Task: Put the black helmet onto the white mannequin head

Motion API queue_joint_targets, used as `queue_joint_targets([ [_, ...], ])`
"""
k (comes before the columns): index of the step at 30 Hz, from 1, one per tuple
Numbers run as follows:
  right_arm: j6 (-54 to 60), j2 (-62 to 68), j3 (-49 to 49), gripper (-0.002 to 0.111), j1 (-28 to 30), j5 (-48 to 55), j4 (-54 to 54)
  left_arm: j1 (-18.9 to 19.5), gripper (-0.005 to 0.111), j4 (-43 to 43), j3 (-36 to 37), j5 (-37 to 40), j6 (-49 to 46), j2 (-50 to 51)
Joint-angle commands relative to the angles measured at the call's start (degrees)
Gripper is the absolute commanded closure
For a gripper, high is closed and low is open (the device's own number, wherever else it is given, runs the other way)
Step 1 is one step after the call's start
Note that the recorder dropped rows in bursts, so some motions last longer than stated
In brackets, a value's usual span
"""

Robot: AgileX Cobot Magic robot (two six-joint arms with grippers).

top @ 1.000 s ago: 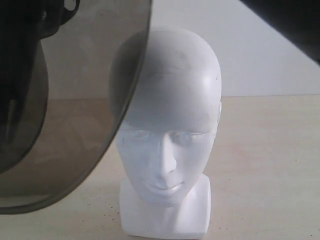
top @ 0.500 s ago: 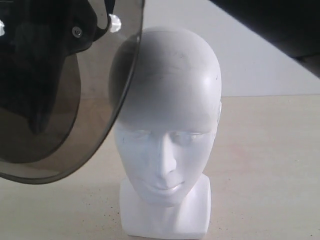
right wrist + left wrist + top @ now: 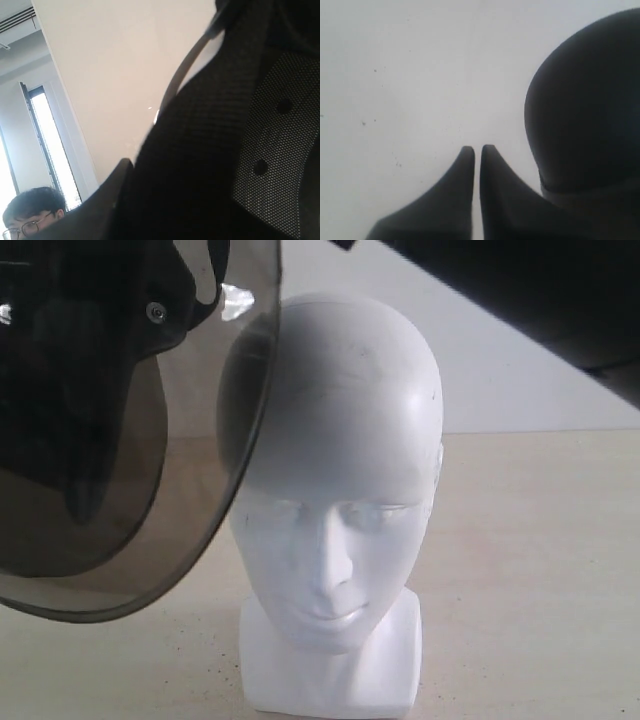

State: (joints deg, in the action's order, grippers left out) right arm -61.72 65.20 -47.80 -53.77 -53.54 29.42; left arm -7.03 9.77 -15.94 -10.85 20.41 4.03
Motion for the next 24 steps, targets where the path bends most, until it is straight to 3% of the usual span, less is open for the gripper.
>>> queue_joint_targets([
  [1, 2.3, -1.2, -0.8, 0.108, 0.1, -4.2, -0.6, 0.2, 0.102, 4.0, -8.9, 3.2, 2.1, 6.7],
  [7, 3.7, -1.2, -0.8, 0.108, 0.1, -0.7, -2.4, -0.2, 0.102, 4.6, -23.0, 5.5, 2.1, 18.6],
  [12, 7.8, -1.2, -0.8, 0.108, 0.1, 2.0, -5.2, -3.1, 0.102, 4.6, -32.7, 11.8, 2.1, 26.9],
  [19, 8.7, -0.5, -0.8, 0.108, 0.1, 2.5, -10.2, -10.2, 0.102, 4.6, -38.1, 12.0, 2.1, 33.9],
  [24, 11.1, -0.5, -0.8, 0.108, 0.1, 2.8, -11.9, -14.8, 0.102, 4.6, -41.5, 11.8, -3.2, 37.9],
])
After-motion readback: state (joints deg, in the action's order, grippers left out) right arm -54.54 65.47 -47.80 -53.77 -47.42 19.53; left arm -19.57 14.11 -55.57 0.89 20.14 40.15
